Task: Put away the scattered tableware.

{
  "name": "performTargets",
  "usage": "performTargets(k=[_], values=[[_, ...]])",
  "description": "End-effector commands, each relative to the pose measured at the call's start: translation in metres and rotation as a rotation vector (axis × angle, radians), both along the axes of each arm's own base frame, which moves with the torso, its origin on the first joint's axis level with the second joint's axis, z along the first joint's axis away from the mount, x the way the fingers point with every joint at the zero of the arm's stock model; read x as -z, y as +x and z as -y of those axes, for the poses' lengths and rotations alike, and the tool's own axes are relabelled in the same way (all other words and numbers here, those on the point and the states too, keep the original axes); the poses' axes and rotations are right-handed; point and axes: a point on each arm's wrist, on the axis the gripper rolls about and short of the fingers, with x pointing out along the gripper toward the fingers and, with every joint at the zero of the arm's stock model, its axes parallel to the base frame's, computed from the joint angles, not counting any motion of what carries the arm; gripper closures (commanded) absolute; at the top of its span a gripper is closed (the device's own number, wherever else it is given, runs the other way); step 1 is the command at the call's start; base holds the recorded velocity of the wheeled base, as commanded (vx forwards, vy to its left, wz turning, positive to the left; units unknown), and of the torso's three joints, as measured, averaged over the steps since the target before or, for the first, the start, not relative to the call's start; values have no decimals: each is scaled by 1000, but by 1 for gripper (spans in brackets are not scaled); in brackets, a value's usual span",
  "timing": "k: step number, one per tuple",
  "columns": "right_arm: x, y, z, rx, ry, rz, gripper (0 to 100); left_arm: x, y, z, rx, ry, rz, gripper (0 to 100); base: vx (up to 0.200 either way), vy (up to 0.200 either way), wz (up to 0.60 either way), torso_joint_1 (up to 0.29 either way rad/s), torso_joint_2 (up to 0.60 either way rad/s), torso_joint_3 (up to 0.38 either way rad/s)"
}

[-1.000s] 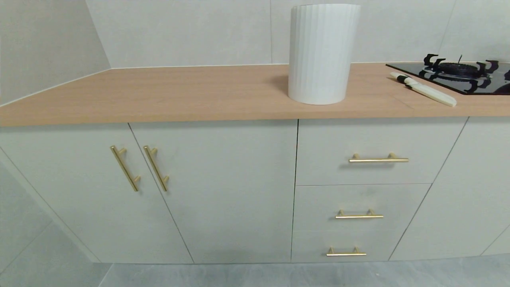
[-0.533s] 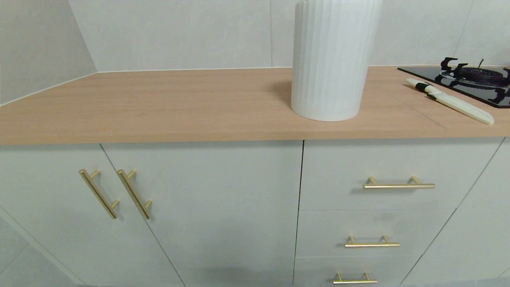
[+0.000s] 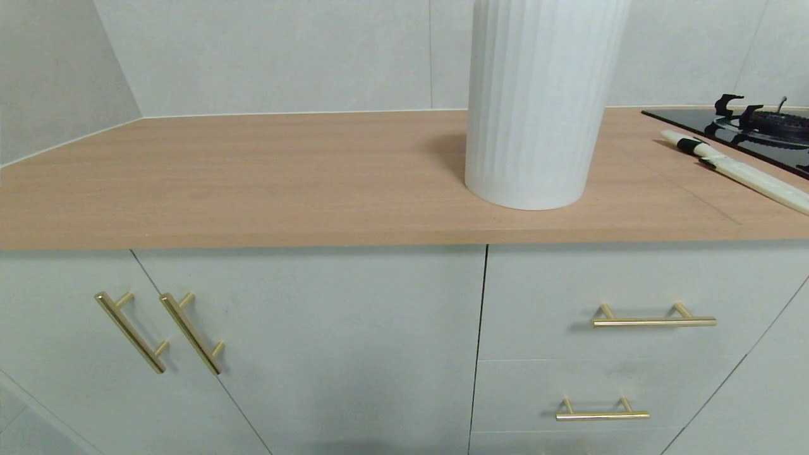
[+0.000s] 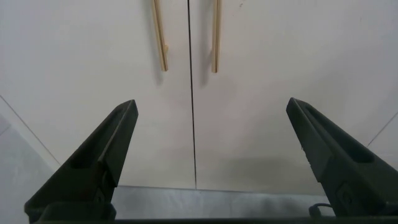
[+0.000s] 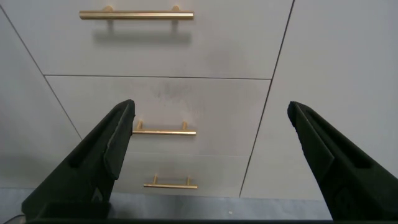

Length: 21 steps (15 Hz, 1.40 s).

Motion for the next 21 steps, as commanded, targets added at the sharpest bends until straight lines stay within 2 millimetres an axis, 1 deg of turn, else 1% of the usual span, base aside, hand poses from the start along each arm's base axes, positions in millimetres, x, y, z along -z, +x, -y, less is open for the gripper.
performTargets(k=[1, 4, 13, 21], values=[[0, 0, 0, -2, -1, -1, 0, 0, 0, 0, 0, -1, 0, 0, 0, 0, 0, 0, 0, 0], [0, 0, 0, -2, -1, -1, 0, 0, 0, 0, 0, -1, 0, 0, 0, 0, 0, 0, 0, 0], [0, 0, 0, -2, -1, -1, 0, 0, 0, 0, 0, -1, 0, 0, 0, -200, 0, 2, 2, 0], [0, 0, 0, -2, -1, -1, 0, 0, 0, 0, 0, -1, 0, 0, 0, 0, 0, 0, 0, 0]])
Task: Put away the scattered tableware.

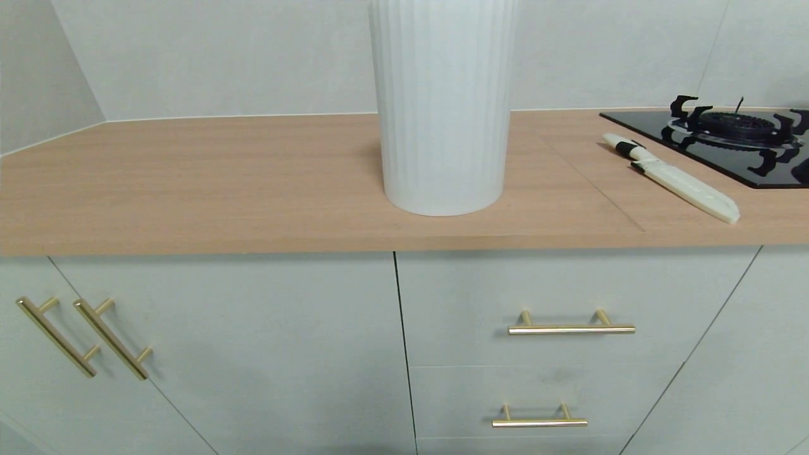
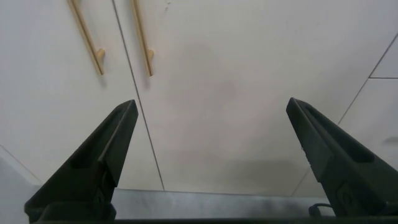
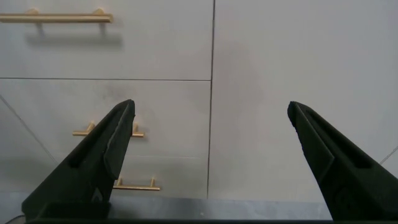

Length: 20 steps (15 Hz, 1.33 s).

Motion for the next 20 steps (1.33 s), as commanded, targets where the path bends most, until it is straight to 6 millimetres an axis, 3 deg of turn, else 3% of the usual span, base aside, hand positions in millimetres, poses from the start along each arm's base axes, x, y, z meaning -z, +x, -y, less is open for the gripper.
performTargets(k=[1, 12, 20], values=[[0, 0, 0, -2, 0, -1, 0, 0, 0, 0, -1, 0, 2, 0, 0, 0, 0, 0, 0, 0], [0, 0, 0, -2, 0, -1, 0, 0, 0, 0, -1, 0, 0, 0, 0, 0, 0, 1, -6, -2], [0, 0, 0, -2, 0, -1, 0, 0, 0, 0, -1, 0, 0, 0, 0, 0, 0, 111, -383, -283]])
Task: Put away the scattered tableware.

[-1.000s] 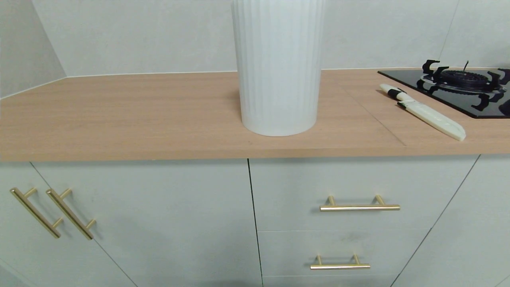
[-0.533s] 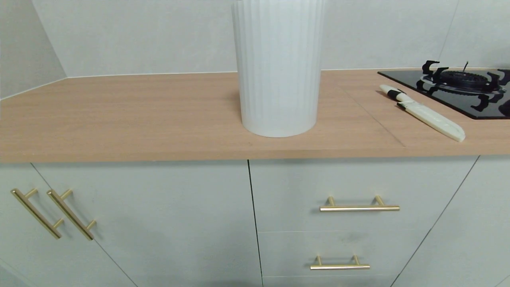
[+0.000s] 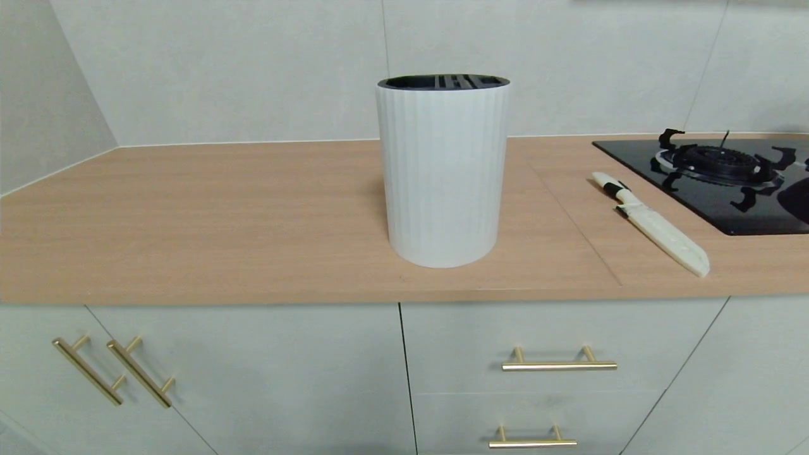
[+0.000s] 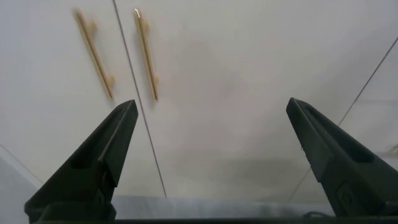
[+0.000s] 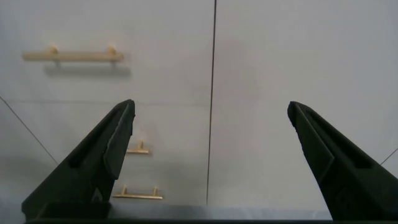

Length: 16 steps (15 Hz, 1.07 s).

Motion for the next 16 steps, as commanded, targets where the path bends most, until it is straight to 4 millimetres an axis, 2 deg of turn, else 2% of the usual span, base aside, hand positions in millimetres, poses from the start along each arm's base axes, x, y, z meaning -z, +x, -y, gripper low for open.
performTargets(k=[1, 16], values=[[0, 0, 0, -1, 0, -1, 0, 0, 0, 0, 0, 0, 0, 0, 0, 0, 0, 159, -481, -305], [0, 0, 0, 0, 0, -1, 0, 0, 0, 0, 0, 0, 2, 0, 0, 0, 0, 205, -492, -292]])
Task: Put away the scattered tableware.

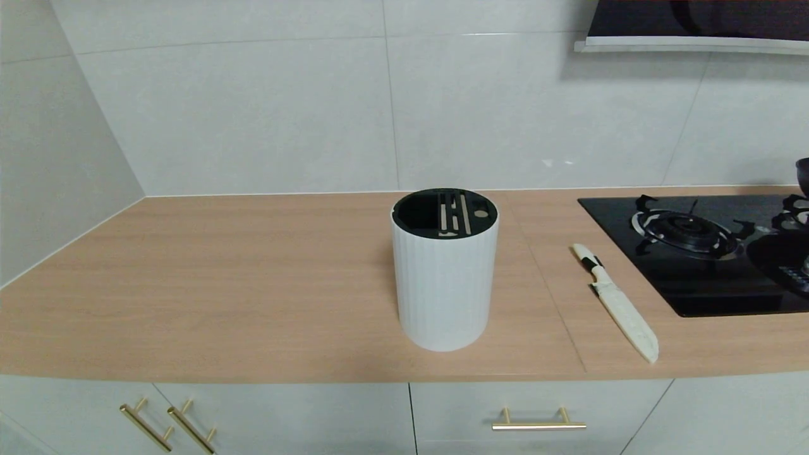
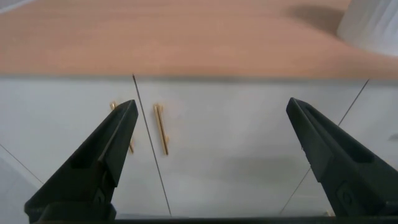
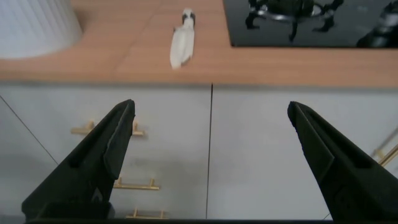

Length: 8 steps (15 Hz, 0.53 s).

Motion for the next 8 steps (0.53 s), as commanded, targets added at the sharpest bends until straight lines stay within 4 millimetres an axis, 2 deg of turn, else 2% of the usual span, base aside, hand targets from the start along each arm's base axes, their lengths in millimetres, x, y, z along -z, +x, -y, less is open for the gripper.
performTargets(k=[1, 8], values=[[0, 0, 0, -2, 0, -1, 0, 0, 0, 0, 0, 0, 0, 0, 0, 0, 0, 246, -540, -290], [0, 0, 0, 0, 0, -1, 0, 0, 0, 0, 0, 0, 0, 0, 0, 0, 0, 263, -567, -302]])
